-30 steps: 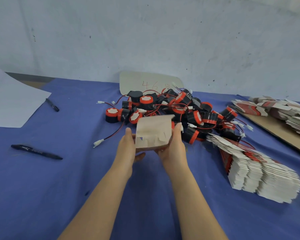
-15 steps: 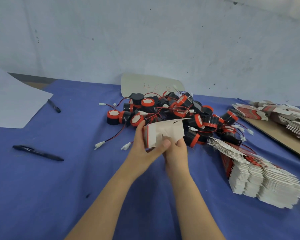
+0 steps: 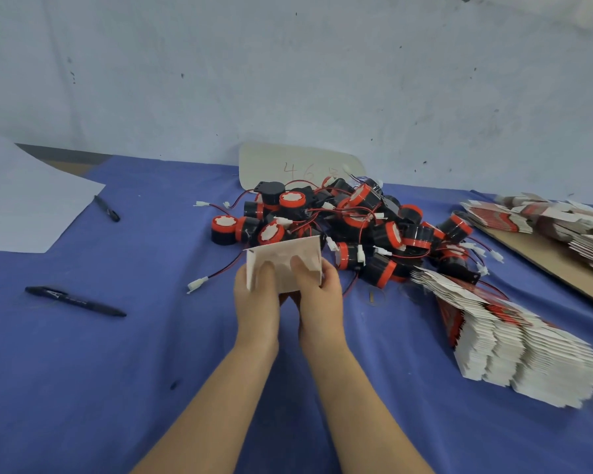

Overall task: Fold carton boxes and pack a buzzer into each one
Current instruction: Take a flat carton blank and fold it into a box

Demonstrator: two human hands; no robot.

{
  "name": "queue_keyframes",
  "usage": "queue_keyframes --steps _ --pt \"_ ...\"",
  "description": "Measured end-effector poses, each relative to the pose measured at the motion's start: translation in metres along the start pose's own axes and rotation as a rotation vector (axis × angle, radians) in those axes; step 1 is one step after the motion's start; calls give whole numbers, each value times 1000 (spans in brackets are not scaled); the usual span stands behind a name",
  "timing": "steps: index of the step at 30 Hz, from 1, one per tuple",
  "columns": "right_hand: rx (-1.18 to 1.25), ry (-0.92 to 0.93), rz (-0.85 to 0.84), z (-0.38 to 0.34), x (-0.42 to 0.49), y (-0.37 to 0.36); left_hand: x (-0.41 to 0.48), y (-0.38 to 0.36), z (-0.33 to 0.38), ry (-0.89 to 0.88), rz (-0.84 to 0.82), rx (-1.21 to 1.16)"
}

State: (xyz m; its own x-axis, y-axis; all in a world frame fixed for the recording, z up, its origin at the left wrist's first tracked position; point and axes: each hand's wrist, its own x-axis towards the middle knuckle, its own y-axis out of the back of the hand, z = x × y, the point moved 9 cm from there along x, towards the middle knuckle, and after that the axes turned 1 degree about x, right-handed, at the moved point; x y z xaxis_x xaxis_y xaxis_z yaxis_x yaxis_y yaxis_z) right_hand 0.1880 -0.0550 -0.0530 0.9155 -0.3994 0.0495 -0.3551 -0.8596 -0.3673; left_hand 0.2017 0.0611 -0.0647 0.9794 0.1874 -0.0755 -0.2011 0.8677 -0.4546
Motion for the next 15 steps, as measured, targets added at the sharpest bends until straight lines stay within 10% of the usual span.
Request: queue_keyframes --steps 15 --pt "216 -123 -83 4 6 2 -8 -9 -30 311 -41 -80"
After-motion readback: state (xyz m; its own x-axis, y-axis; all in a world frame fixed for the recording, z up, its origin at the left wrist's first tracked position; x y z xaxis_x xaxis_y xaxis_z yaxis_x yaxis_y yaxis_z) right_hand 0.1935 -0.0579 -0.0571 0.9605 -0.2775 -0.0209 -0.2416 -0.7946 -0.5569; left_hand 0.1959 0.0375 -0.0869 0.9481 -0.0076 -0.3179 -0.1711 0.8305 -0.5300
